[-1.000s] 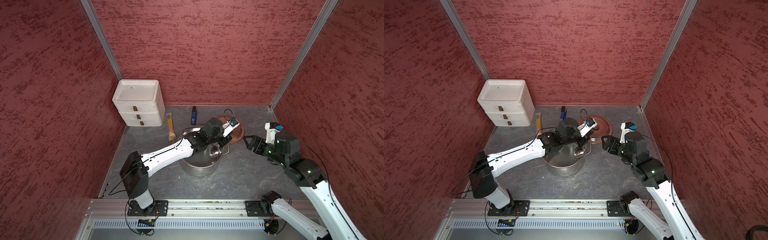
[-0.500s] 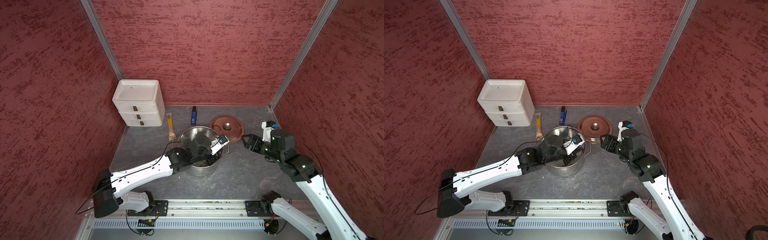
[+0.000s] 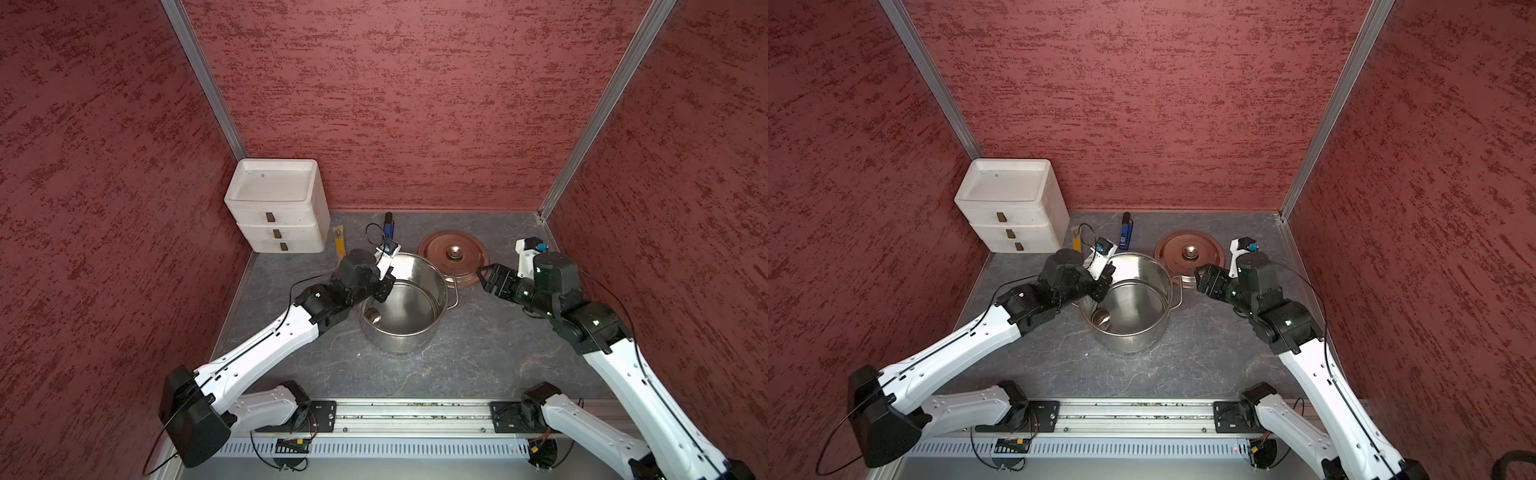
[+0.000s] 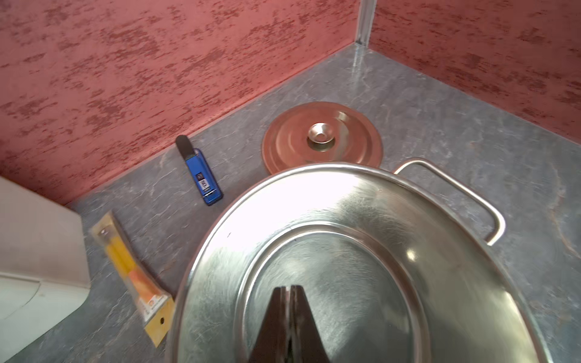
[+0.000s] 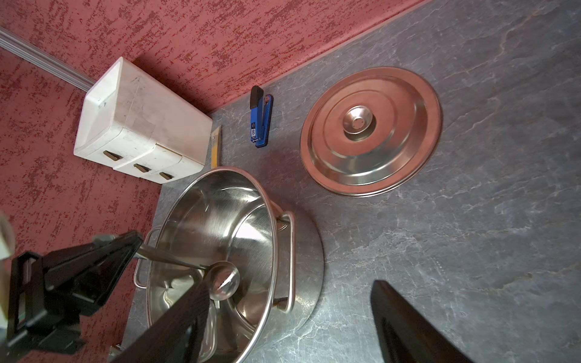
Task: Stir the soup with a spoon
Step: Stir the soup in the pan with a stick.
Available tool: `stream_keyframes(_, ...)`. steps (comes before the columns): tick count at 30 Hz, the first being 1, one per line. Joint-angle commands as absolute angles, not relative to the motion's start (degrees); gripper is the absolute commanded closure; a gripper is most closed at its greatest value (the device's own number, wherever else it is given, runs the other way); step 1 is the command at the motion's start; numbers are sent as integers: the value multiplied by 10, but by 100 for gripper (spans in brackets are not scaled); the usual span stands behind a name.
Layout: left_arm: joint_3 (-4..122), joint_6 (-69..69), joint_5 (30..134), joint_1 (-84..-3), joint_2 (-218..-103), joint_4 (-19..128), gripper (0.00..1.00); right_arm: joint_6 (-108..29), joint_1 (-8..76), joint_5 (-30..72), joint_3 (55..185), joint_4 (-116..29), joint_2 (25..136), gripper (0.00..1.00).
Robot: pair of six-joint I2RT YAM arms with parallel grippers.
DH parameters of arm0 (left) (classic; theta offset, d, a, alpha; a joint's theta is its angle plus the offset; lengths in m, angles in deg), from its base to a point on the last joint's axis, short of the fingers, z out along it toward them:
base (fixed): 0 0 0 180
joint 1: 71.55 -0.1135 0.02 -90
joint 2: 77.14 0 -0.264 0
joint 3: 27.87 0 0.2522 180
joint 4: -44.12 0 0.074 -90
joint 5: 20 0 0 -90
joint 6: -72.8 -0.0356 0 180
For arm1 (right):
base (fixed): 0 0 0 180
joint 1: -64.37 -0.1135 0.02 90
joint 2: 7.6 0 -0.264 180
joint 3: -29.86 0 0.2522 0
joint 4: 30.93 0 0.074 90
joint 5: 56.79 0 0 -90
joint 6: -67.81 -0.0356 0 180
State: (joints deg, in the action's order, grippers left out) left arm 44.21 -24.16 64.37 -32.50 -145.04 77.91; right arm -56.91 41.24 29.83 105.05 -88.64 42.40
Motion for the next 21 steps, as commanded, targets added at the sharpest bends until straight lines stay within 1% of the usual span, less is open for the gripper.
stream_keyframes(1, 476, -256, 670, -361, -1482, 753, 100, -572, 413, 302, 1057, -878, 415, 15)
stream_keyframes(4, 506, -270, 692, -375, -1522, 725, 100, -573, 414, 308, 1058, -884, 409, 15)
stream_keyframes(9, 585, -291, 728, -372, -1606, 705, 100, -573, 414, 321, 1063, -896, 398, 15)
stream_keyframes(15, 681, -333, 753, -332, -1697, 704, 100, -577, 414, 338, 1065, -914, 377, 15)
stream_keyframes(21, 743, -349, 778, -273, -1745, 715, 100, -582, 414, 355, 1062, -936, 352, 15)
